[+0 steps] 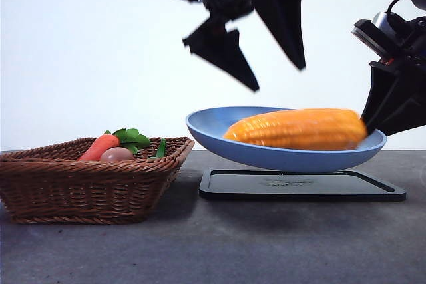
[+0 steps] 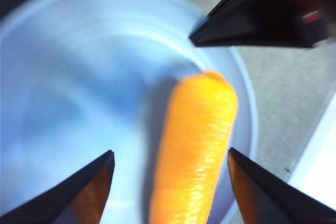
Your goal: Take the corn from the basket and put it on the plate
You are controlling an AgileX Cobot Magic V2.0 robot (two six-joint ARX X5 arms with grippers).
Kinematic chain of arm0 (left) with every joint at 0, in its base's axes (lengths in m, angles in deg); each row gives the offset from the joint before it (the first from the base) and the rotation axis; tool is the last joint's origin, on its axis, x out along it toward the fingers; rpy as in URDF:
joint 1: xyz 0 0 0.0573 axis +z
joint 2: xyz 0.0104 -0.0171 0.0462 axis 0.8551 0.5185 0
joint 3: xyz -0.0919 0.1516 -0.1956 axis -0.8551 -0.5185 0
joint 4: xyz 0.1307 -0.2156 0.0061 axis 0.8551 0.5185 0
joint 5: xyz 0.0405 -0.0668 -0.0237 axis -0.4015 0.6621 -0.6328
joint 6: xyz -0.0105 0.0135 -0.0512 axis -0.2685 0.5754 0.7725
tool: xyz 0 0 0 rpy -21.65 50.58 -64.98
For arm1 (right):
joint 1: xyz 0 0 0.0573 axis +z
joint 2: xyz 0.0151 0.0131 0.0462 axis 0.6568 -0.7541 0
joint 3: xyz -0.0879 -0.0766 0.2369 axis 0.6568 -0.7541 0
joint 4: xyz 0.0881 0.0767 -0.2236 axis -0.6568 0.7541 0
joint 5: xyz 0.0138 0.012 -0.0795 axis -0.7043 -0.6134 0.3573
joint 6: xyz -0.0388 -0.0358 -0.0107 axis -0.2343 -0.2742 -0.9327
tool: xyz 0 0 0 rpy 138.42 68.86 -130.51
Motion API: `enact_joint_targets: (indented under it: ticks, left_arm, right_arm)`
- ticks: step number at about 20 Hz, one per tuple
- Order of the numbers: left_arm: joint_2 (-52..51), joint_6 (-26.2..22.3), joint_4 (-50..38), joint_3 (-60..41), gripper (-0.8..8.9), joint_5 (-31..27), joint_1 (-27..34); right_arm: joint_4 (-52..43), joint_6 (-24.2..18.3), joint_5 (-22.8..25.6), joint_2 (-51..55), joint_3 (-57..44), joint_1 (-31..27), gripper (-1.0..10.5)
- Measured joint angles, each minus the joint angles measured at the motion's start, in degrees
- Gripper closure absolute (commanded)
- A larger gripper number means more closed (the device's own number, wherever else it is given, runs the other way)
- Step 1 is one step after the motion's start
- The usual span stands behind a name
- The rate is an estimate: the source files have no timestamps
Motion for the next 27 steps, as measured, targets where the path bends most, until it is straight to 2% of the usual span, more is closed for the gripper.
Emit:
enact_joint_targets:
  ticks: [4, 10, 16, 24, 25, 27]
  left_arm:
    - [0.0, -1.7, 4.6, 7.2, 4.62, 0.0, 1.1]
    - [-0.1, -2.7, 11.1, 15.7, 4.62, 0.0, 2.1]
    - [-0.1, -2.7, 11.6, 16.5, 4.62, 0.0, 2.7]
    - [-0.1, -2.7, 11.5, 16.5, 4.62, 0.0, 2.8]
    - [-0.1, -2.7, 11.5, 16.5, 4.62, 0.0, 2.8]
    - [-0.1, -2.7, 11.4, 16.5, 4.62, 0.0, 2.8]
  right_arm:
    - [-1.0, 0.0, -0.1, -1.0, 1.4, -1.2, 9.4]
    - [1.0, -1.1, 0.1, -13.4, 12.4, -5.3, 9.4]
    - [2.1, -1.7, 1.0, -25.7, 23.7, -6.6, 9.4]
    - [1.5, -1.7, 2.6, -32.9, 26.0, -7.0, 9.4]
    - [1.4, -1.7, 2.6, -32.9, 26.0, -7.0, 9.3]
    - [1.3, -1.7, 2.6, -32.9, 26.0, -7.0, 8.3]
